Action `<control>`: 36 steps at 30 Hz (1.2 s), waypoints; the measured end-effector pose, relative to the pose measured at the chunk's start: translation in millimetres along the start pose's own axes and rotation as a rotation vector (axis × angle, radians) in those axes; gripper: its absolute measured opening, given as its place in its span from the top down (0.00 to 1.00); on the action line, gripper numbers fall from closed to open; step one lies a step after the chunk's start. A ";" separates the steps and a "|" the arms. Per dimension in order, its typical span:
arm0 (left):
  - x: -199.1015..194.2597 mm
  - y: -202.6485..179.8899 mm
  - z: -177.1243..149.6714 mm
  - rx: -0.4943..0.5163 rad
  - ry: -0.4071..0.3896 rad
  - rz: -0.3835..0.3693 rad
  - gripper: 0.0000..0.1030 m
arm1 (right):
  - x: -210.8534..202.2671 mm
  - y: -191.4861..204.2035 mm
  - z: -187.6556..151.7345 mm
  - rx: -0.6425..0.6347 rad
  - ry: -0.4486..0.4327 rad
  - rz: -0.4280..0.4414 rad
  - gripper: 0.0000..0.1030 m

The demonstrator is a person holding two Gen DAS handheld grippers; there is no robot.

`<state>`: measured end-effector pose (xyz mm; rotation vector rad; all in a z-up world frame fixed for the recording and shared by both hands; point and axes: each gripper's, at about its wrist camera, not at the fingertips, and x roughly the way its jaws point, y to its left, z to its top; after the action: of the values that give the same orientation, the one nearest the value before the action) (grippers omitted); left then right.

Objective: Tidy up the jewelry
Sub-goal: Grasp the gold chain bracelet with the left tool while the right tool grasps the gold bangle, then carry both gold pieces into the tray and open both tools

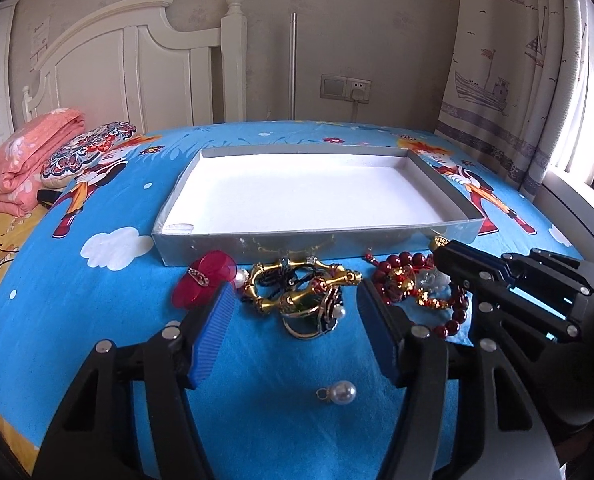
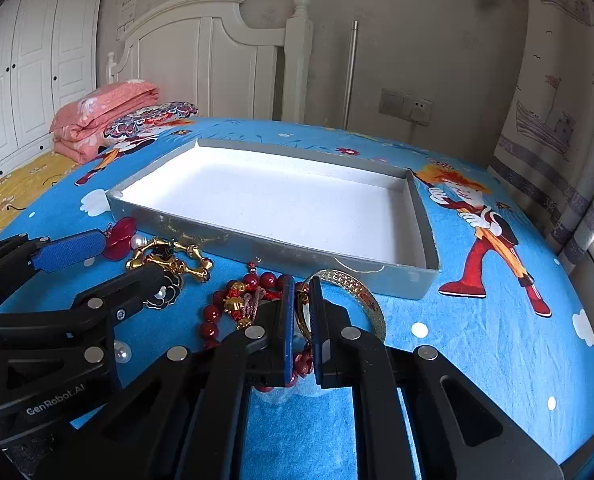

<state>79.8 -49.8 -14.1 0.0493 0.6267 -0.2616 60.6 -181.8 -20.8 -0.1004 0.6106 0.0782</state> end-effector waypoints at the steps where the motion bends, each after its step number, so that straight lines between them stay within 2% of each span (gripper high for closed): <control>1: 0.8 -1.0 1.7 0.003 -0.001 -0.002 0.41 | -2.4 -2.7 -1.4 0.014 -0.007 -0.003 0.91; 6: 12.4 -13.8 9.0 0.059 0.007 0.001 0.45 | -11.0 -16.9 -6.4 0.059 -0.018 -0.011 0.91; 8: 20.2 -18.4 8.4 0.077 0.033 -0.009 0.55 | -13.3 -21.4 -7.0 0.066 -0.019 -0.014 0.91; 9: 23.9 -19.2 7.6 0.078 0.047 -0.011 0.65 | -14.4 -23.3 -7.2 0.071 -0.021 -0.016 0.91; 10: 26.5 -19.4 6.3 0.081 0.051 -0.002 0.69 | -15.4 -24.6 -7.8 0.075 -0.023 -0.016 0.91; 11: 26.8 -18.9 5.6 0.080 0.052 -0.003 0.72 | -16.1 -25.4 -8.3 0.079 -0.024 -0.015 0.91; 13: 21.1 -14.5 5.9 0.056 0.038 -0.022 0.88 | -17.7 -25.4 -9.5 0.084 -0.027 -0.011 0.91; 14: 16.9 -12.0 6.8 0.047 0.029 -0.025 0.91 | -18.3 -24.5 -10.1 0.083 -0.027 -0.006 0.91; 18: -2.1 -0.4 13.9 0.018 -0.025 -0.016 0.91 | -20.2 -17.3 -10.5 0.079 -0.036 0.015 0.91; 25: -26.9 22.0 33.1 -0.037 -0.068 -0.009 0.91 | -33.7 -9.0 -3.7 0.069 -0.082 0.027 0.91; 36: -46.2 13.8 15.5 -0.041 -0.055 0.019 0.91 | -53.2 0.7 -0.7 0.052 -0.103 0.028 0.91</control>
<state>56.3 -27.9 25.0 0.0083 0.5763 -0.2311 16.7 -183.4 9.3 -0.0372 0.5109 0.0941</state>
